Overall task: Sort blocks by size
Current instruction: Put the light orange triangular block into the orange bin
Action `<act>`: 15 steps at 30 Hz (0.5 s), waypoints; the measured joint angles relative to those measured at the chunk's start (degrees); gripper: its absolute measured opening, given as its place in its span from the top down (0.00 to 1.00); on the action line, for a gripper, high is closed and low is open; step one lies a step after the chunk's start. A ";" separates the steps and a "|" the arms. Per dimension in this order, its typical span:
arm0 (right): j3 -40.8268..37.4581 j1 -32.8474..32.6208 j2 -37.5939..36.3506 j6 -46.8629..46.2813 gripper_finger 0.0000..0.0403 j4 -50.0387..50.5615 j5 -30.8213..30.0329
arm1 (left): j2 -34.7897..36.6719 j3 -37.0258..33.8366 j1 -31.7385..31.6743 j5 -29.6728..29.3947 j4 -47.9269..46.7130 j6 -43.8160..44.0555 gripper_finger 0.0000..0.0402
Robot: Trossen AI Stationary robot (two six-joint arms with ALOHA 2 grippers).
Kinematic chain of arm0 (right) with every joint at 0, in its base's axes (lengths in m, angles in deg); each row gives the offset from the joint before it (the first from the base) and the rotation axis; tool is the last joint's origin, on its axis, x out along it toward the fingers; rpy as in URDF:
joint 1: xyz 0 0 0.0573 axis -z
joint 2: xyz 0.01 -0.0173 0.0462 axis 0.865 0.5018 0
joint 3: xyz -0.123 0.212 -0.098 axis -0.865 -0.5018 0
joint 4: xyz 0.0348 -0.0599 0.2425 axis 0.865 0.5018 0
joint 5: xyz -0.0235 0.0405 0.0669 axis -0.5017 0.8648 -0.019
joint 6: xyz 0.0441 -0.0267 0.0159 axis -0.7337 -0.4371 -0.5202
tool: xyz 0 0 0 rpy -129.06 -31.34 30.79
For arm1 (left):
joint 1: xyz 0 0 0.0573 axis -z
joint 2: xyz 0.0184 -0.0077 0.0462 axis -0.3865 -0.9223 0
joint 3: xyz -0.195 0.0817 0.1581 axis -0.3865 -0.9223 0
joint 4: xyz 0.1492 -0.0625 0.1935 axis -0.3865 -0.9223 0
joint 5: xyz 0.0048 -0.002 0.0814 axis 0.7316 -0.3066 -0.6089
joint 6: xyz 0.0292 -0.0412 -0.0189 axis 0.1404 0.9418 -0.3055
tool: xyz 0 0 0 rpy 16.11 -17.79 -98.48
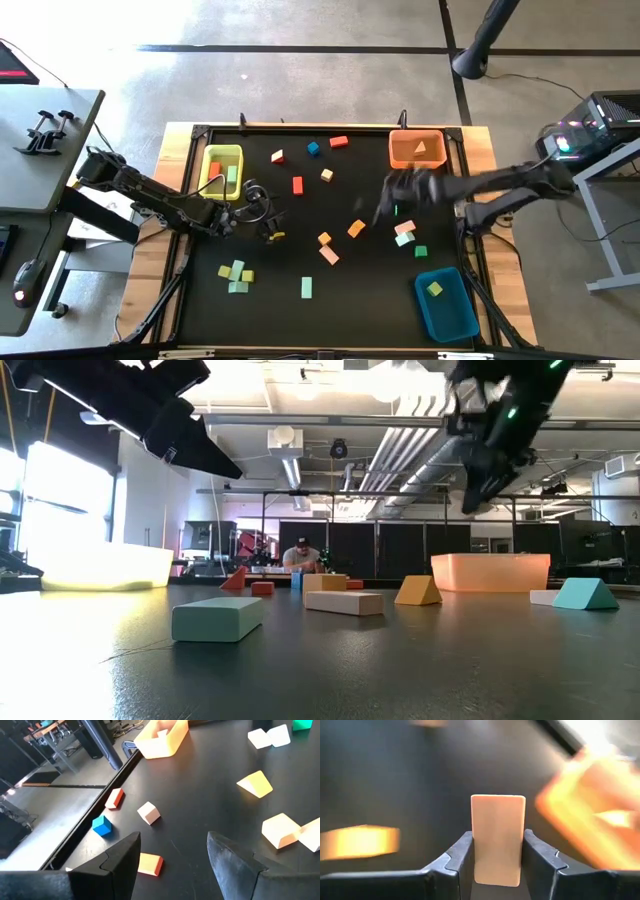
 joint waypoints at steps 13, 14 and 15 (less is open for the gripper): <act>0.00 43.40 1.47 22.91 0.57 -9.26 11.57 | -0.07 -4.00 -1.92 2.63 9.59 -4.25 0.46; 0.00 44.51 1.99 23.59 0.55 -9.15 12.70 | -0.07 -4.56 -2.10 3.21 10.36 -4.01 0.46; 0.00 45.32 2.58 24.07 0.54 -9.16 13.79 | -0.07 -5.12 -2.31 3.61 10.72 -3.77 0.46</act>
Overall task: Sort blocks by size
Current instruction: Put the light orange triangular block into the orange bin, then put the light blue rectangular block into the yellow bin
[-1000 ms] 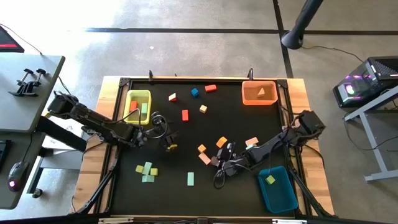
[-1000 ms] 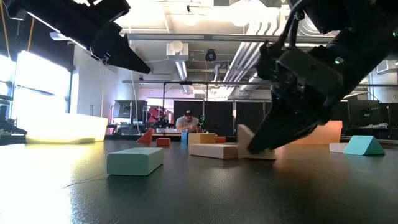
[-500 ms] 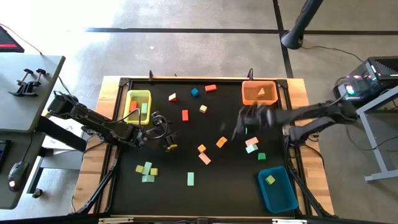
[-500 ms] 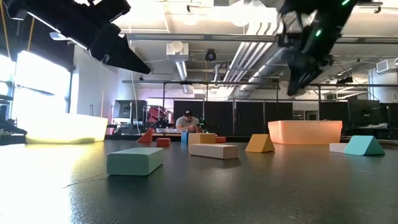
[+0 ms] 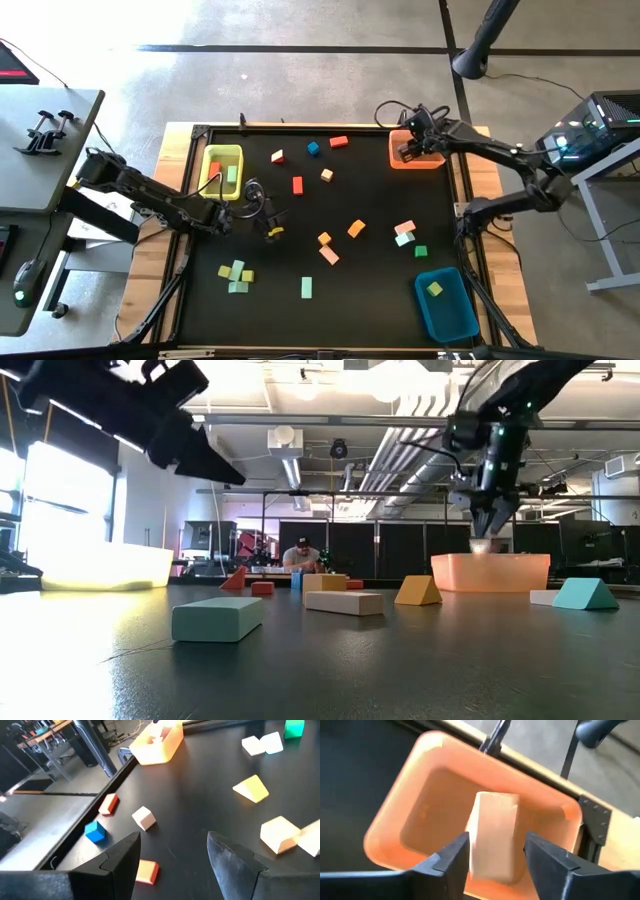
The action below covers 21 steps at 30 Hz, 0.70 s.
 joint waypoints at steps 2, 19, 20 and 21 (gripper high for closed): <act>0.00 0.93 0.92 0.91 0.52 -0.03 0.94 | 0.00 -1.09 -0.34 0.50 1.35 0.84 0.46; 0.00 -27.35 -3.66 -4.79 0.50 -7.22 2.04 | 0.00 -2.29 -0.31 2.46 0.75 10.88 0.46; 0.00 -30.48 -3.39 -5.28 0.50 -8.69 1.76 | -0.02 -2.29 -0.08 2.45 0.76 11.44 0.46; 0.00 -33.47 -3.18 -5.45 0.50 -10.32 1.59 | -0.03 -2.29 0.22 2.44 0.77 11.85 0.46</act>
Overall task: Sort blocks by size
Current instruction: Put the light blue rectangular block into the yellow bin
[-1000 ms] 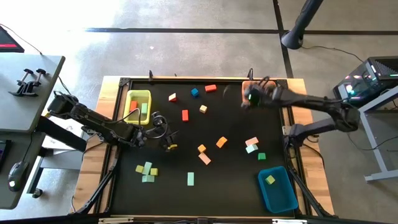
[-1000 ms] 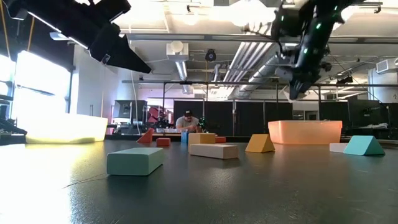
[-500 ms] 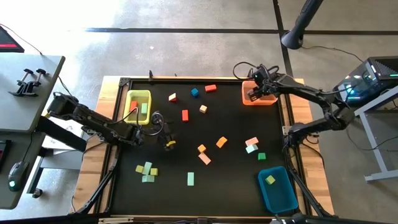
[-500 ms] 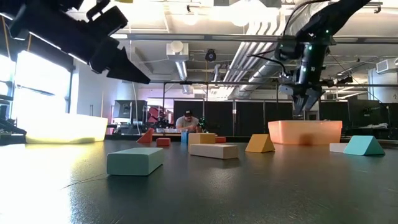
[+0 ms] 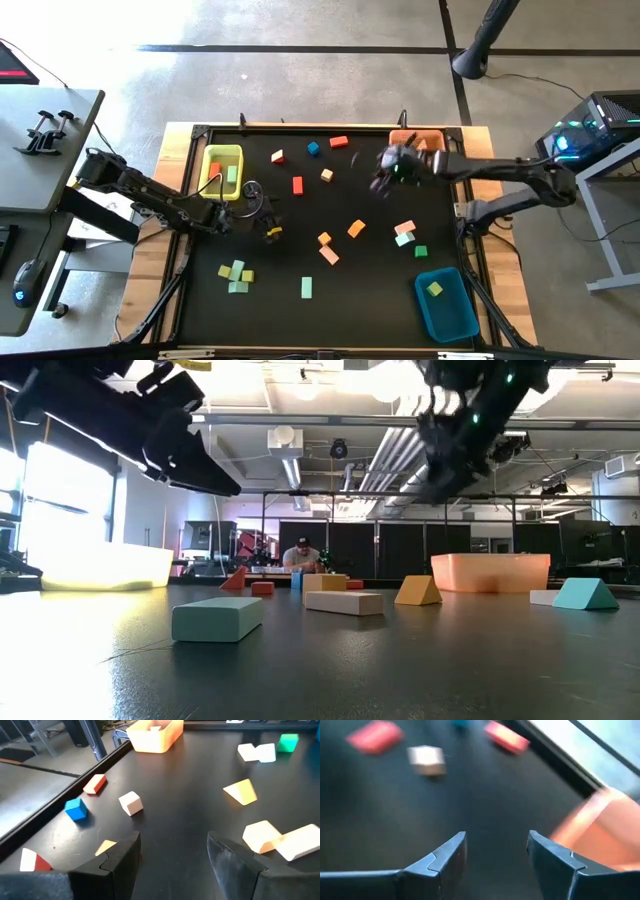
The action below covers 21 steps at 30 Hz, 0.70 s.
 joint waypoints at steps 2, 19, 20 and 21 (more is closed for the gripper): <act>0.00 -5.72 0.81 0.06 0.50 -3.53 -0.25 | -0.02 0.00 0.70 0.02 0.03 0.96 0.46; 0.00 -22.24 25.48 9.73 0.50 -54.27 -3.34 | -5.93 0.02 7.82 -0.93 5.09 1.66 0.46; 0.00 -22.05 27.01 9.64 0.50 -56.53 -2.46 | -6.75 0.02 7.94 -0.93 5.00 1.66 0.46; 0.01 -21.92 28.46 9.20 0.50 -58.61 -1.17 | -7.52 0.02 7.95 -0.92 4.70 1.64 0.46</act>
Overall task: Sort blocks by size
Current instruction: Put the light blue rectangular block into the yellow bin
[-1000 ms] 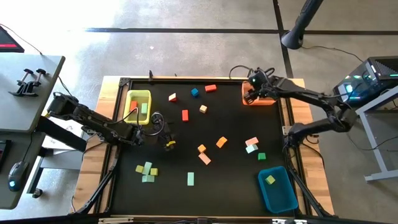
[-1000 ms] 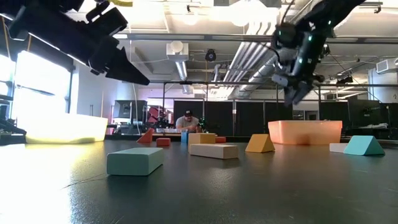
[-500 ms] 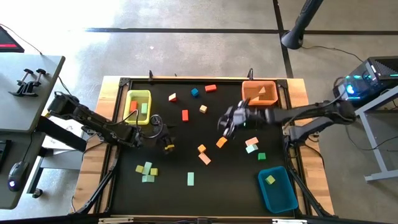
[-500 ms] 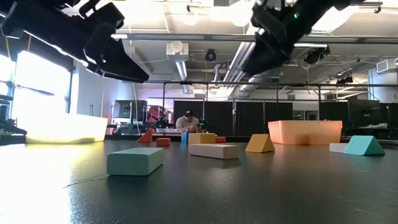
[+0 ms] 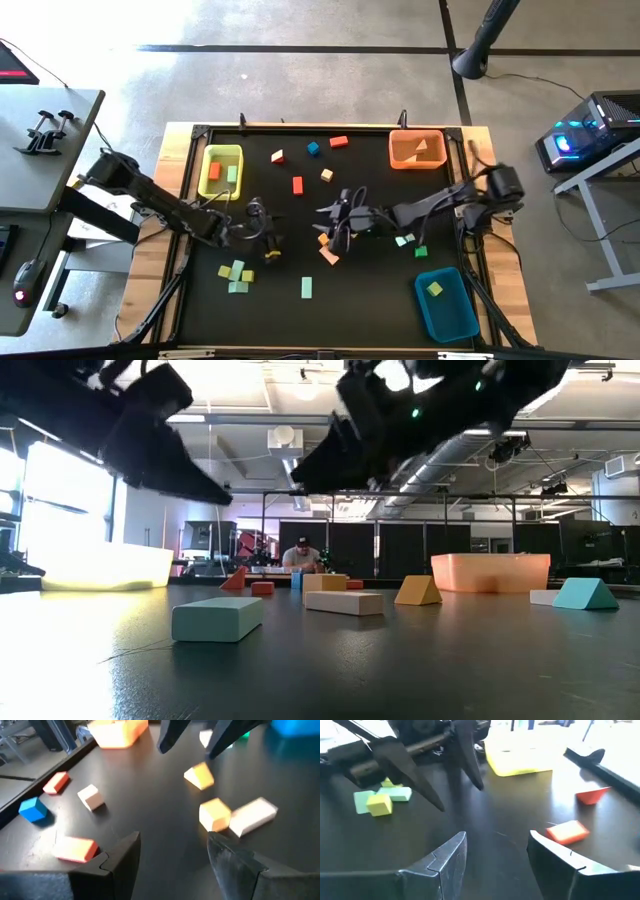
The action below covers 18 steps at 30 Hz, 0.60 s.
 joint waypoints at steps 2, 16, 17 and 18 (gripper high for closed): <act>0.06 0.22 2.17 -1.13 0.50 -3.29 2.53 | -1.69 0.00 -0.14 0.19 -0.12 0.00 0.46; 0.12 -2.16 3.34 -0.11 0.50 -6.92 3.92 | 4.28 19.45 -1.54 4.26 -41.47 1.75 0.46; 0.10 -2.14 3.34 -0.11 0.50 -6.89 3.90 | 5.11 21.43 -1.32 5.53 -45.67 2.48 0.46; 0.13 -2.14 3.34 -0.11 0.50 -6.70 3.90 | 5.85 22.99 -0.88 7.86 -49.02 3.27 0.46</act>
